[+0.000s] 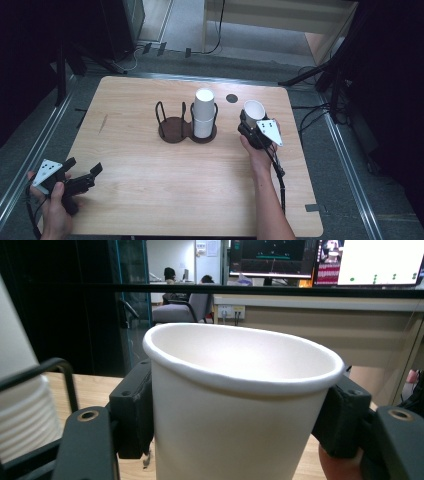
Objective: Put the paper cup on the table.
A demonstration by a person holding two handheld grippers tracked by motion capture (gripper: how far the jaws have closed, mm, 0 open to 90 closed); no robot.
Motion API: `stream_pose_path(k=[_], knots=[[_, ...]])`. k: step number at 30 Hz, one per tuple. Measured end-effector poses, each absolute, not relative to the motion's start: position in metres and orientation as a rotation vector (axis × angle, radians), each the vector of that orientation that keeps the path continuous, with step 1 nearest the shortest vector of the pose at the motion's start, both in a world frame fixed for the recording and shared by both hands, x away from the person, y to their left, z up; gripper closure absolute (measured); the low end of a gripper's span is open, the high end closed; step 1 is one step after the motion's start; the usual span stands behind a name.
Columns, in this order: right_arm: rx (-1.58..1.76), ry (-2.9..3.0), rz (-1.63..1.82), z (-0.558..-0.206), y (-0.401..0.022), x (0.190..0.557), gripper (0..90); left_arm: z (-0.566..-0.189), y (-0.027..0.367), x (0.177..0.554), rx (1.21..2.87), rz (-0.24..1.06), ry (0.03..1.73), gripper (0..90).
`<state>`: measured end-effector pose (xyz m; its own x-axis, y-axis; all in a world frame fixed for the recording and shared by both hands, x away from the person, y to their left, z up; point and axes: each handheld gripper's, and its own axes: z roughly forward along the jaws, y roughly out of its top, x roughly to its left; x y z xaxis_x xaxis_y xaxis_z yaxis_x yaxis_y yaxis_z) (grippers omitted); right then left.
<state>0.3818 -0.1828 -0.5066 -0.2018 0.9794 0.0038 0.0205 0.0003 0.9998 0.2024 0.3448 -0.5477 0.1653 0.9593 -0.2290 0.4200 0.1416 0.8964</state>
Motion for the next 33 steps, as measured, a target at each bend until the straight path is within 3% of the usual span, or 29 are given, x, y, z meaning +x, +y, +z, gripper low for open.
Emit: stream_pose_path(k=[33], knots=[[1.253,1.492,1.145,-0.544,-0.198,0.418,29.6,-0.551,0.346,0.2,1.465,0.627,1.366,0.0]])
